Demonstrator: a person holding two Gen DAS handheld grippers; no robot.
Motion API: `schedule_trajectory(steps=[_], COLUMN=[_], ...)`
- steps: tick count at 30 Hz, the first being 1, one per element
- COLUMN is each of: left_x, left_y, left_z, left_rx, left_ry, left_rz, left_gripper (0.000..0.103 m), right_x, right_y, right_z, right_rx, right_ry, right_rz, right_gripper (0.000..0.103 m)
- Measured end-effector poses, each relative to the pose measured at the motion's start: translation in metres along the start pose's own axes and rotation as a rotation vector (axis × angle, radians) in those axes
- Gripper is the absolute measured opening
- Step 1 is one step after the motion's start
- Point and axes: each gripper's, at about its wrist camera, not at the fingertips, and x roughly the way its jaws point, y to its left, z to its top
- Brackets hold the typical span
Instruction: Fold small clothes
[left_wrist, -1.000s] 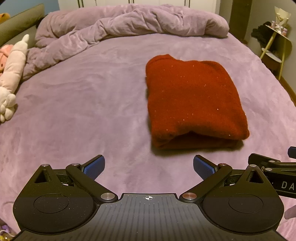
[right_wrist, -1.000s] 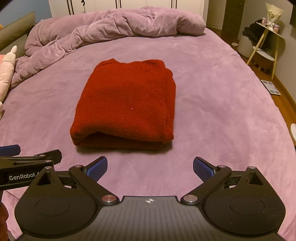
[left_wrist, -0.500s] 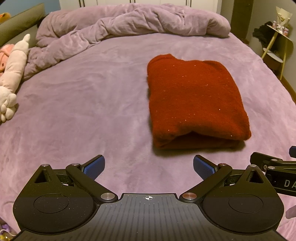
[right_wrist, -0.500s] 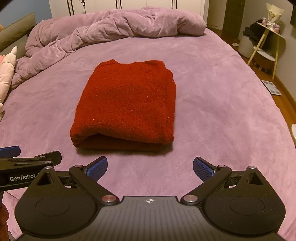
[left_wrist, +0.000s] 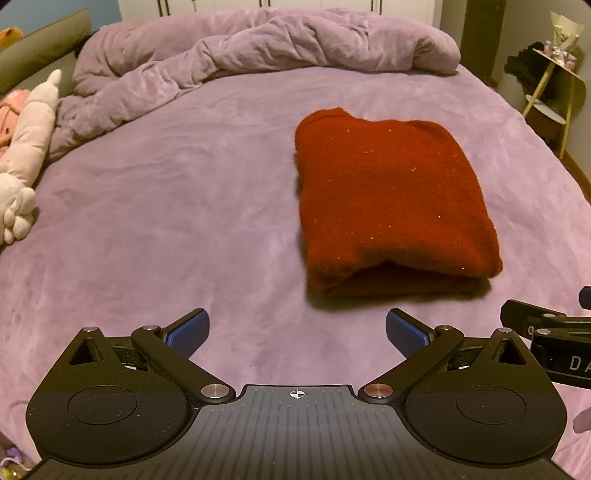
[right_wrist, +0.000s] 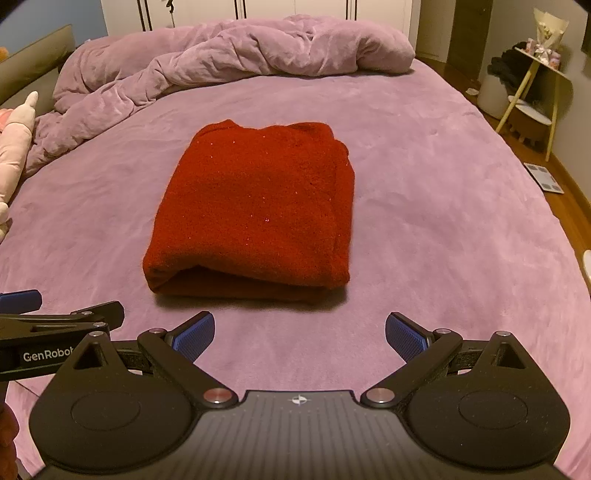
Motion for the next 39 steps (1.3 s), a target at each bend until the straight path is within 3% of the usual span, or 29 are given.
schedule_trajectory(steps=[39], left_x=[0.000], left_y=[-0.010], left_z=[-0.004], left_rx=[0.049], left_ry=[-0.020], left_rz=[0.009], left_gripper=[0.103], right_x=[0.004], right_y=[-0.004], right_z=[-0.001], right_rx=[0.009], right_ry=[0.002], right_rz=[-0.009], right_gripper=[0.099])
